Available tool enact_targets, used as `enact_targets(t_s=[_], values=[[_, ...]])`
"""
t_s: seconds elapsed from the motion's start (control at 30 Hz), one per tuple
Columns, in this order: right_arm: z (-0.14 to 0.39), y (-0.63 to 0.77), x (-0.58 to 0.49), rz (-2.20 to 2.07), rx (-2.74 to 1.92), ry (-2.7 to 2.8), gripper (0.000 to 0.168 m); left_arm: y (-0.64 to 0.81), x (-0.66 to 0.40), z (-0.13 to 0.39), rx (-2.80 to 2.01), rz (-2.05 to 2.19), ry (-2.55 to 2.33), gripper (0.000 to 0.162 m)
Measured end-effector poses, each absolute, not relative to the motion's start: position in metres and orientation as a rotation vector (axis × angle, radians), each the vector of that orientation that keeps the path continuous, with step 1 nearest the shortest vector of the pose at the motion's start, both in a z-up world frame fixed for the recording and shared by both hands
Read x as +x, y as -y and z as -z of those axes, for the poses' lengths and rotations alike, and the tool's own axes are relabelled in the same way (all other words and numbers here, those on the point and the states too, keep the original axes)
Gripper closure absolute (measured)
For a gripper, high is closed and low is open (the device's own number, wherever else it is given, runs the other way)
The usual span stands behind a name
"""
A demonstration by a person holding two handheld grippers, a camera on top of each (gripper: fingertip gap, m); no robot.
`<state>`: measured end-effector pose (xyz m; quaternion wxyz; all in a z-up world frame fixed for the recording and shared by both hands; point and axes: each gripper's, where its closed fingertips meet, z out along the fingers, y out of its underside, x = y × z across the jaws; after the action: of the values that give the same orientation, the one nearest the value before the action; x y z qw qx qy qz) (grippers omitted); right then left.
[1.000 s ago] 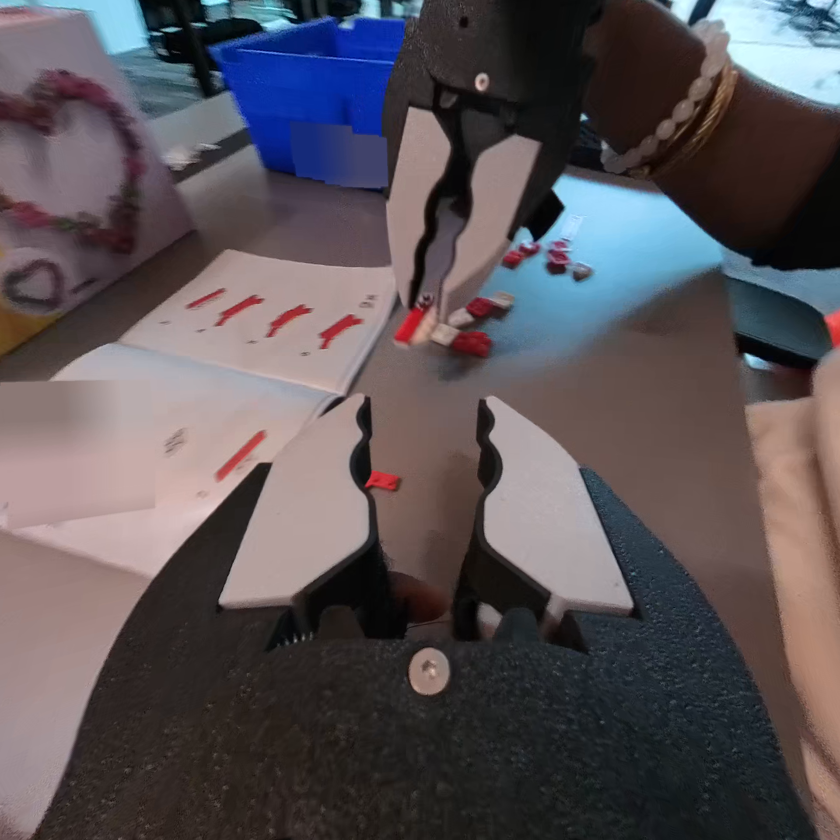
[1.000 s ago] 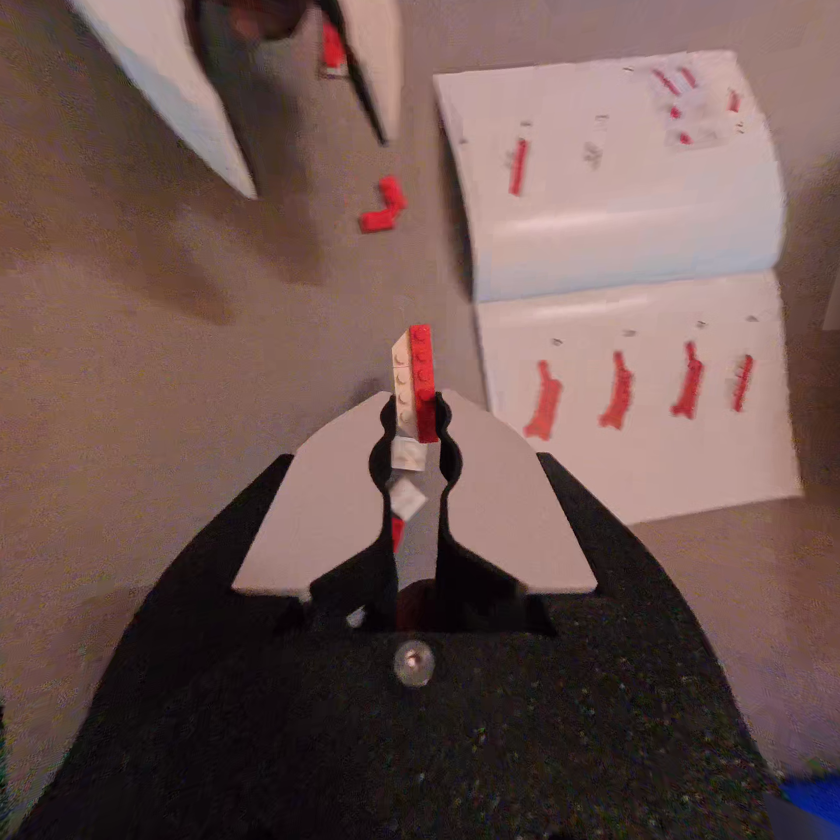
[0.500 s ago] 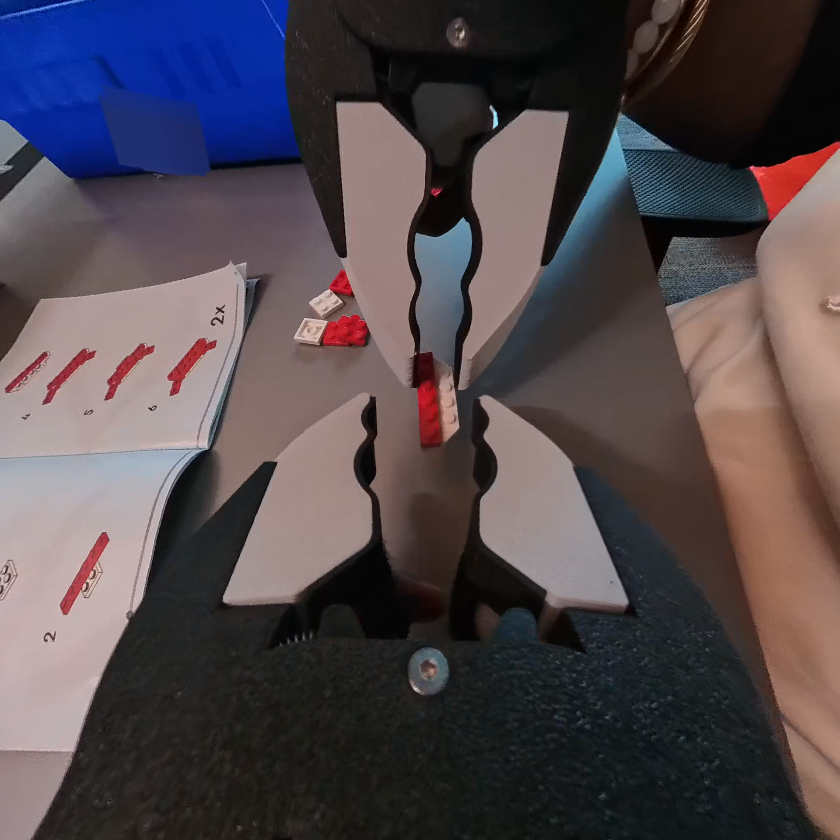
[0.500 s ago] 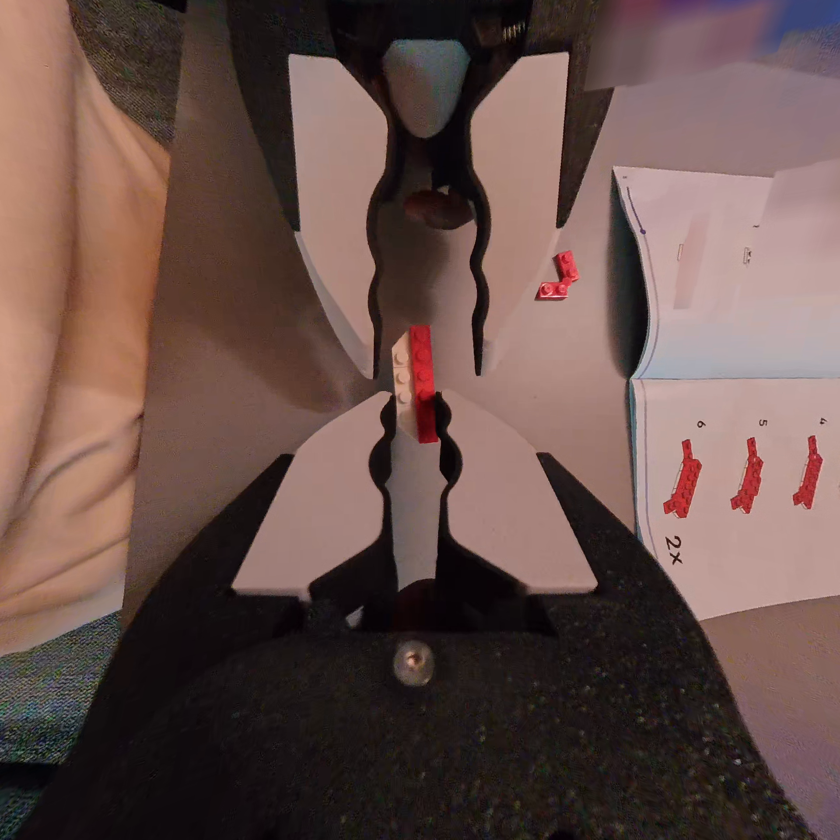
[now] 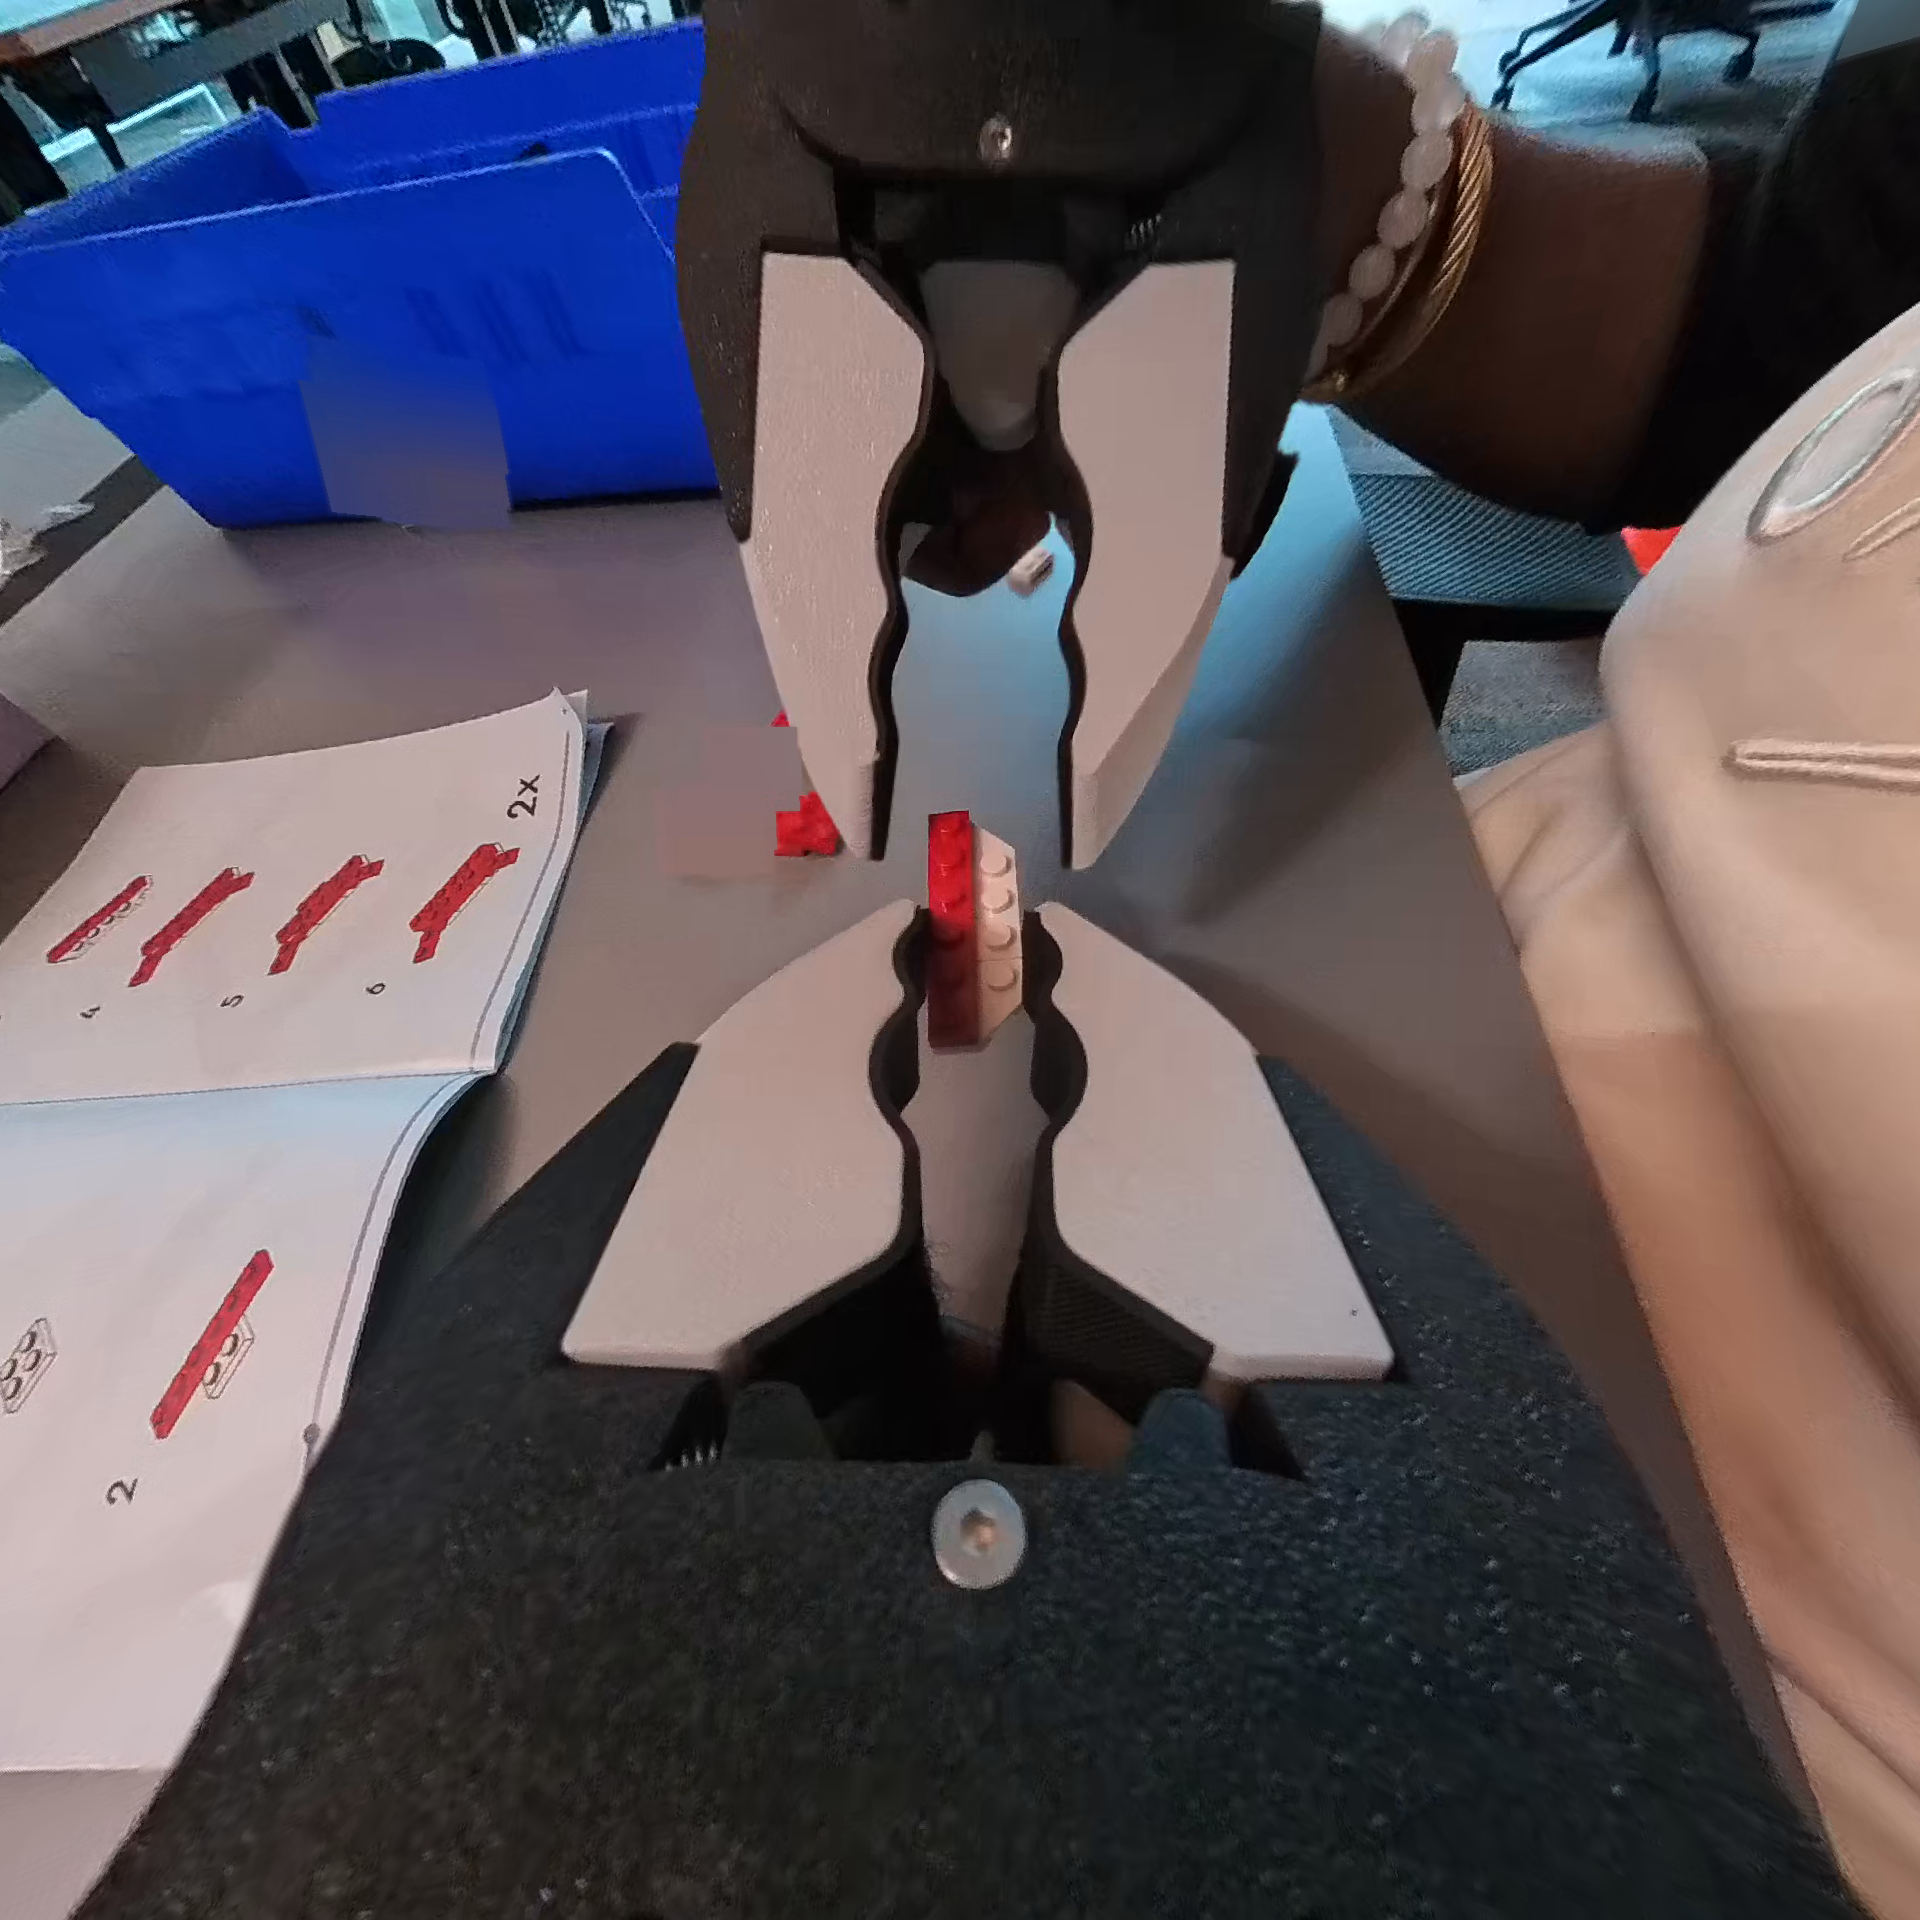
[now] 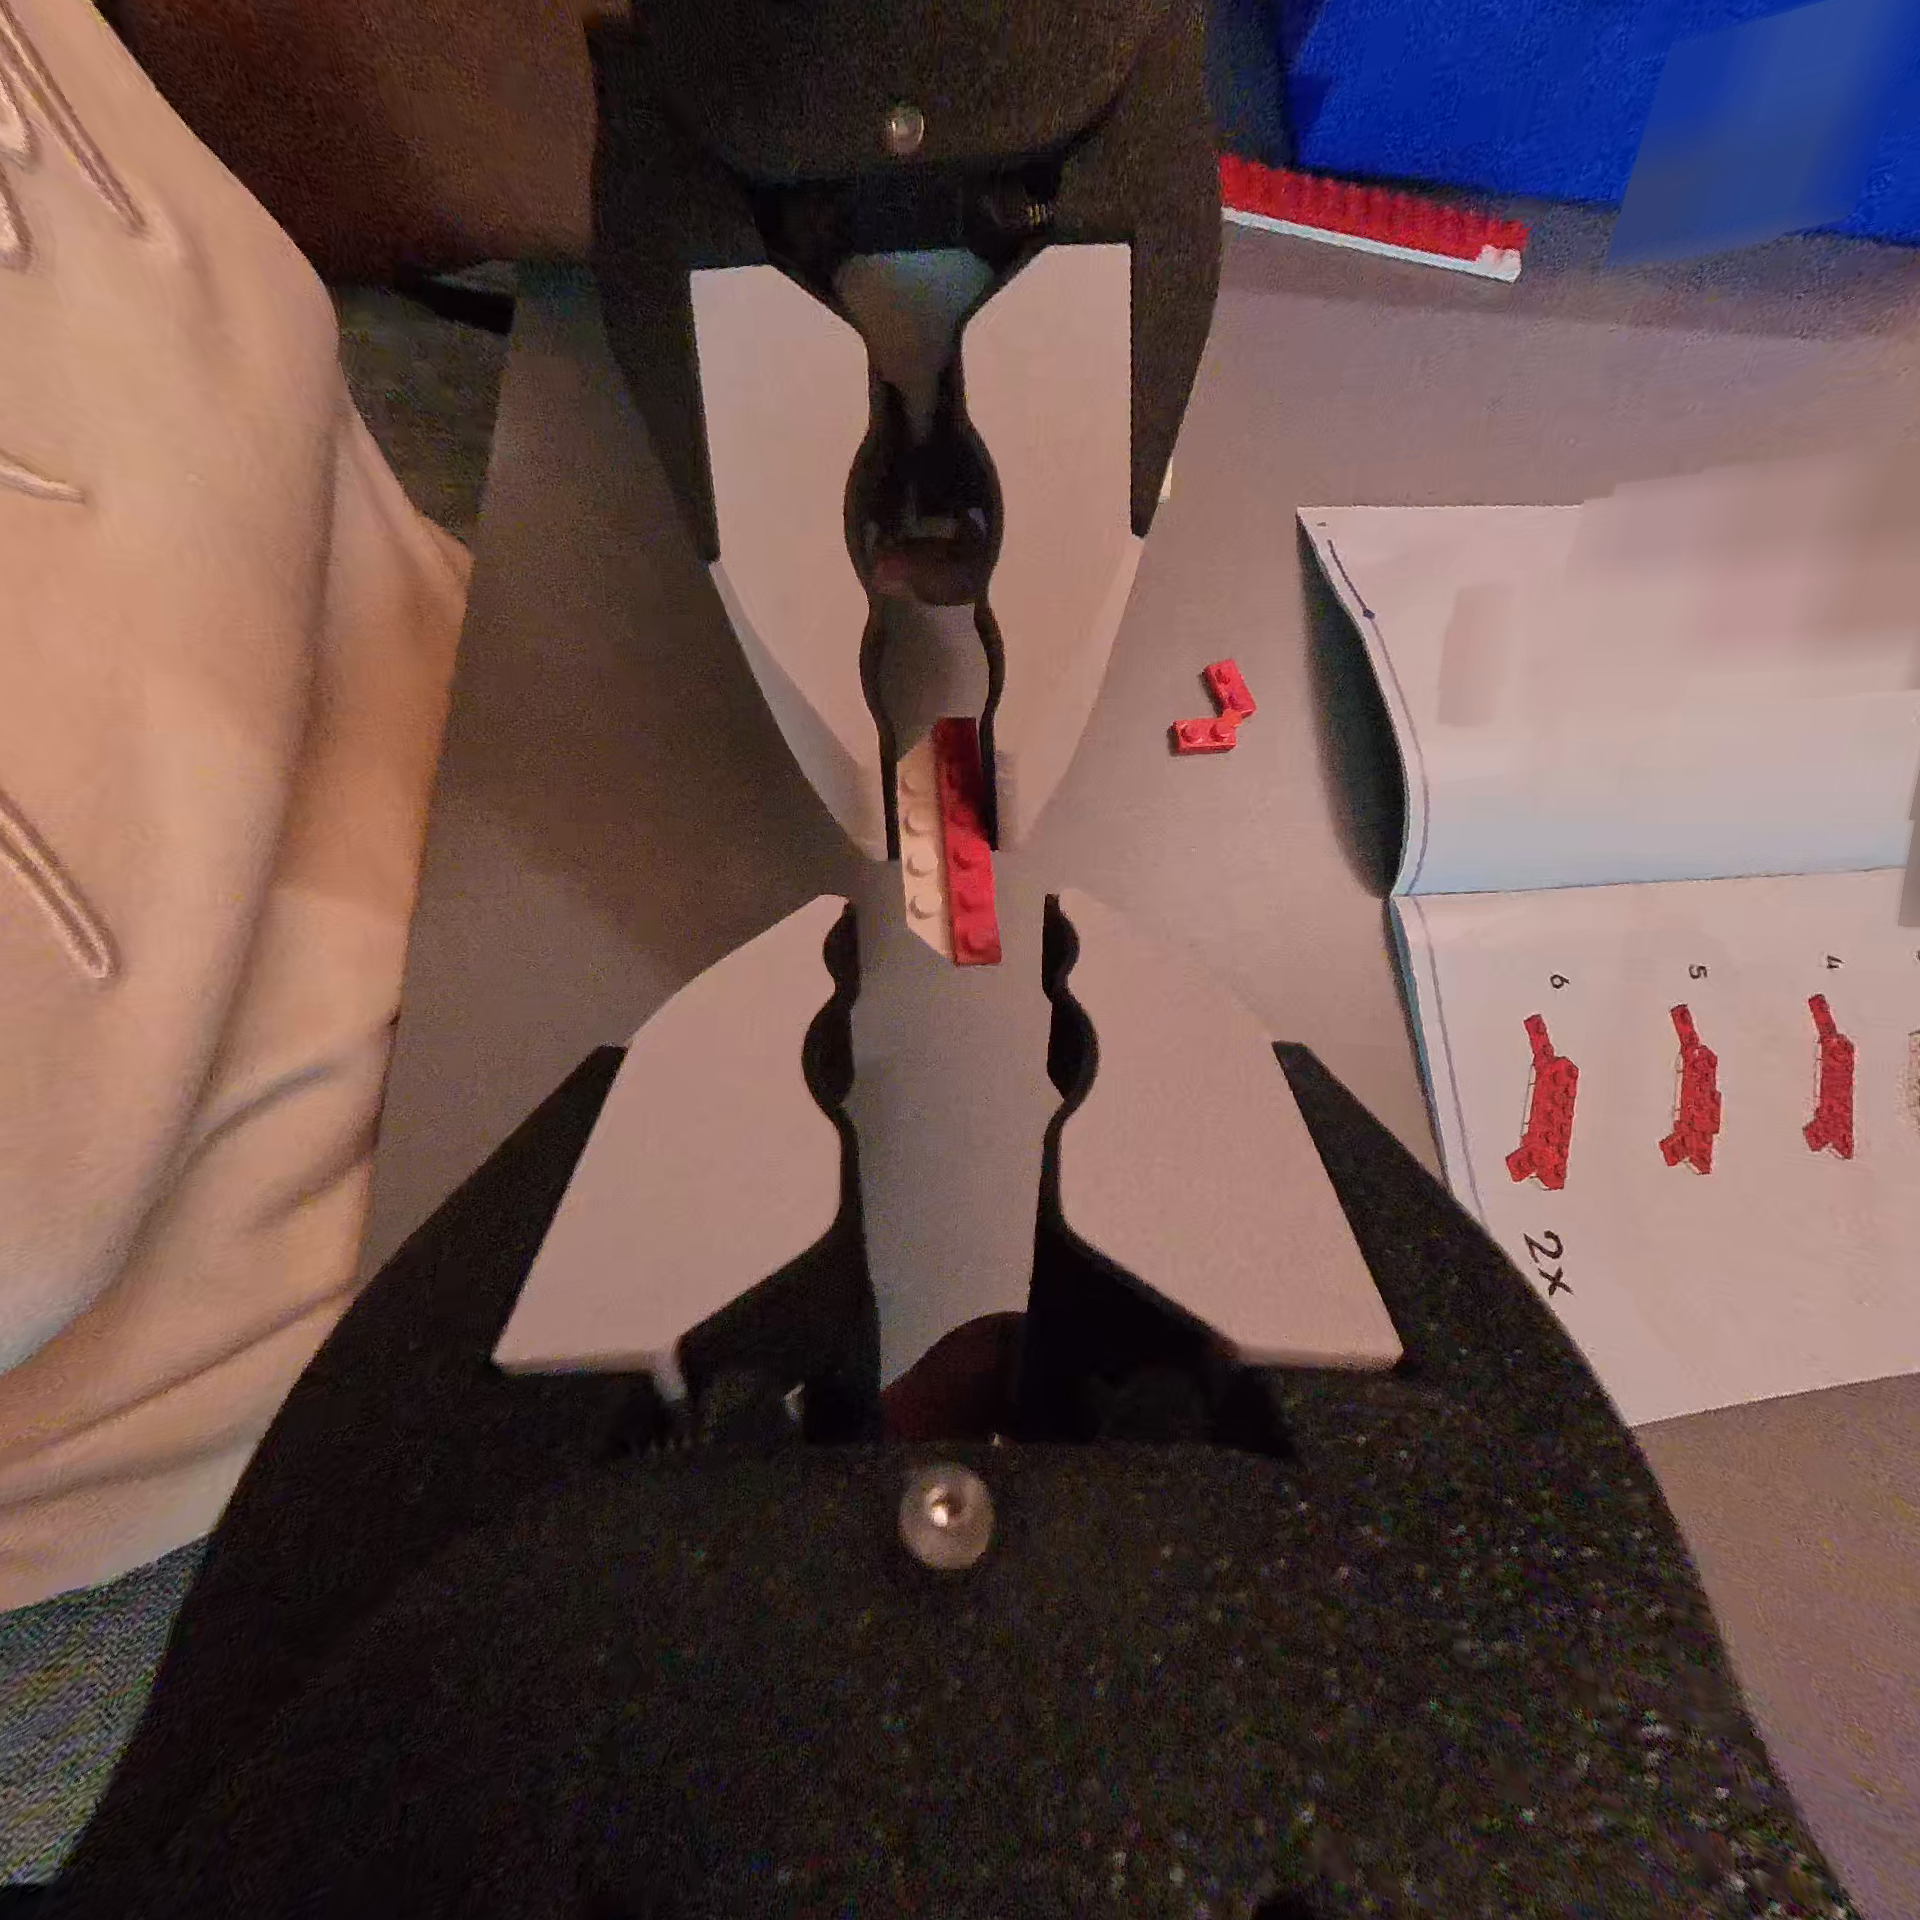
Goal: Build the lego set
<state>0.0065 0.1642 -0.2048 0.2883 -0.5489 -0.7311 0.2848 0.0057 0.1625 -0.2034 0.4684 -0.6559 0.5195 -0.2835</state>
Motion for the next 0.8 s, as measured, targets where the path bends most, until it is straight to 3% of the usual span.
enact_targets(t_s=[0.23, 0.3, 0.37, 0.43, 0.53, 0.67, 0.8], values=[[0.212, -0.159, 0.009, -0.780, -1.413, 1.944, 0.151, -0.157, 0.010, 0.204, -1.590, 0.713, -1.309, 0.145], [0.211, -0.157, 0.009, -0.795, -1.401, 1.937, 0.151, -0.155, 0.010, 0.205, -1.587, 0.710, -1.315, 0.145], [0.206, -0.153, 0.008, -0.840, -1.382, 1.929, 0.151, -0.153, 0.010, 0.206, -1.581, 0.700, -1.331, 0.134], [0.202, -0.148, 0.005, -0.869, -1.355, 1.940, 0.151, -0.150, 0.009, 0.207, -1.570, 0.684, -1.350, 0.143], [0.202, -0.149, -0.001, -0.861, -1.350, 1.952, 0.151, -0.150, 0.002, 0.202, -1.568, 0.686, -1.319, 0.144], [0.202, -0.178, -0.014, -0.853, -1.493, 1.809, 0.133, -0.163, -0.030, 0.200, -1.666, 0.598, -1.254, 0.144], [0.222, -0.214, -0.032, -0.756, -1.819, 1.528, 0.139, -0.200, -0.085, 0.190, -1.825, 0.412, -0.945, 0.144]])
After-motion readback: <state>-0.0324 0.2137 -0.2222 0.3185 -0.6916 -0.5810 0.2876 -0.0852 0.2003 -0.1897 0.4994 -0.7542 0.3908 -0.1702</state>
